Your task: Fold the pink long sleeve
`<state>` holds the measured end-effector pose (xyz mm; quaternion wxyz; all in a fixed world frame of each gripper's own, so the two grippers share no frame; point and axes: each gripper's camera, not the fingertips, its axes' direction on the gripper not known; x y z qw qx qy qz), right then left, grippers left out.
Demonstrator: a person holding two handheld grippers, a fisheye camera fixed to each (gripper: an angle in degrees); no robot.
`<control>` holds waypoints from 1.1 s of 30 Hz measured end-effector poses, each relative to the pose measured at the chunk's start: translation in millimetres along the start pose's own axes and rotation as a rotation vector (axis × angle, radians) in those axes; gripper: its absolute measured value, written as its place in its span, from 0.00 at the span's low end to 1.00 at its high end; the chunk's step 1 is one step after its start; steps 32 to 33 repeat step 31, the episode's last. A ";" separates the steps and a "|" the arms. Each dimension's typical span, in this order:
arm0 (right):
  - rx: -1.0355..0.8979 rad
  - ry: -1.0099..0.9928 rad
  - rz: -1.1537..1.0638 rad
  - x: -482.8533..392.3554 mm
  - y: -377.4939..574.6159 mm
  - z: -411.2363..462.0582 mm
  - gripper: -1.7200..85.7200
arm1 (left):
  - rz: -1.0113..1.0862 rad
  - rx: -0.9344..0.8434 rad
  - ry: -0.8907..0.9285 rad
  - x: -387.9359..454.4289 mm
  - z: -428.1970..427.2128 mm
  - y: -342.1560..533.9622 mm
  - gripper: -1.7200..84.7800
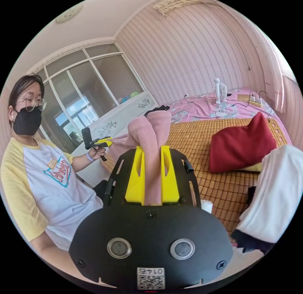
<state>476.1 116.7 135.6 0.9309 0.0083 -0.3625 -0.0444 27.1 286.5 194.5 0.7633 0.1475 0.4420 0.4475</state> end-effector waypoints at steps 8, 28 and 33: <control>-0.243 0.385 0.345 158.1 -158.5 2.3 0.19 | -0.165 -0.017 0.056 -93.2 171.7 -129.6 0.10; -0.261 0.587 0.313 -79.4 154.4 151.2 0.10 | -0.469 -0.227 -0.241 -67.0 -38.9 104.2 0.08; -0.295 0.466 0.230 -120.0 158.4 196.4 0.09 | -0.567 -0.135 -0.337 -59.9 -95.4 123.7 0.08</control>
